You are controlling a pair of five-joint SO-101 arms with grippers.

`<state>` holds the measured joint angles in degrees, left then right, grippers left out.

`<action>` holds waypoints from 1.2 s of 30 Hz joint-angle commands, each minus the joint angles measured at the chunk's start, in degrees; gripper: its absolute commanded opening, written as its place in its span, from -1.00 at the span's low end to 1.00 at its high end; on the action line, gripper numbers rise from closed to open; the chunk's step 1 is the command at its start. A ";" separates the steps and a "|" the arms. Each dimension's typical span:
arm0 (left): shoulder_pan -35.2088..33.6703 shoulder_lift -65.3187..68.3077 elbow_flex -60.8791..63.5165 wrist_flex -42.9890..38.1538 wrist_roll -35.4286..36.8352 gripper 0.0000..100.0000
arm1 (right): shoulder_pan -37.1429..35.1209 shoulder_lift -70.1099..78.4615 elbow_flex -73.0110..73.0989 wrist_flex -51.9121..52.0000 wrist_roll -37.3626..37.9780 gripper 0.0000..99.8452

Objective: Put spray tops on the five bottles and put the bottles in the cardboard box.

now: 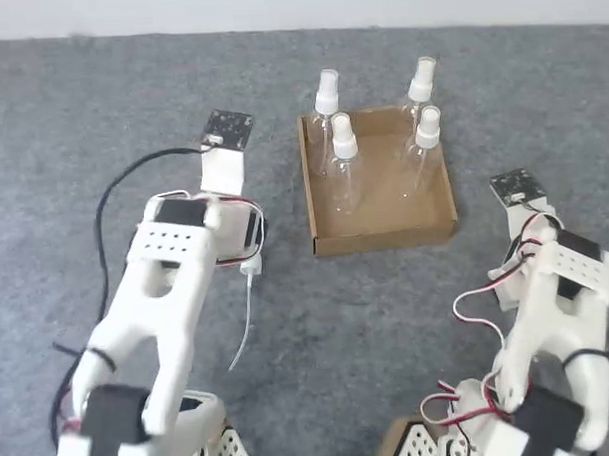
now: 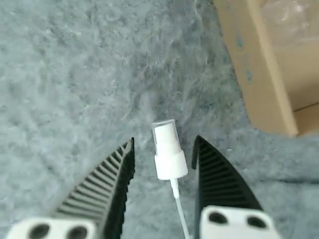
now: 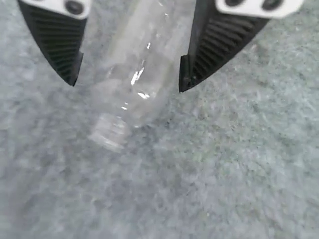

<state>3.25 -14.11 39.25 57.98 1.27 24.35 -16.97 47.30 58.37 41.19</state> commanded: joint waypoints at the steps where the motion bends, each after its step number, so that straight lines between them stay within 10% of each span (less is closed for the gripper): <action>1: 0.09 5.10 -2.59 -3.78 0.53 -0.66 | -0.66 0.92 -3.43 -1.01 0.62 -0.46; 36: 1.49 17.49 -8.22 -3.78 0.53 -0.98 | -0.40 3.21 -3.52 -0.48 1.05 -0.45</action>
<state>5.10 7.34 32.40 53.23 1.54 24.18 -12.66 47.30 58.29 41.19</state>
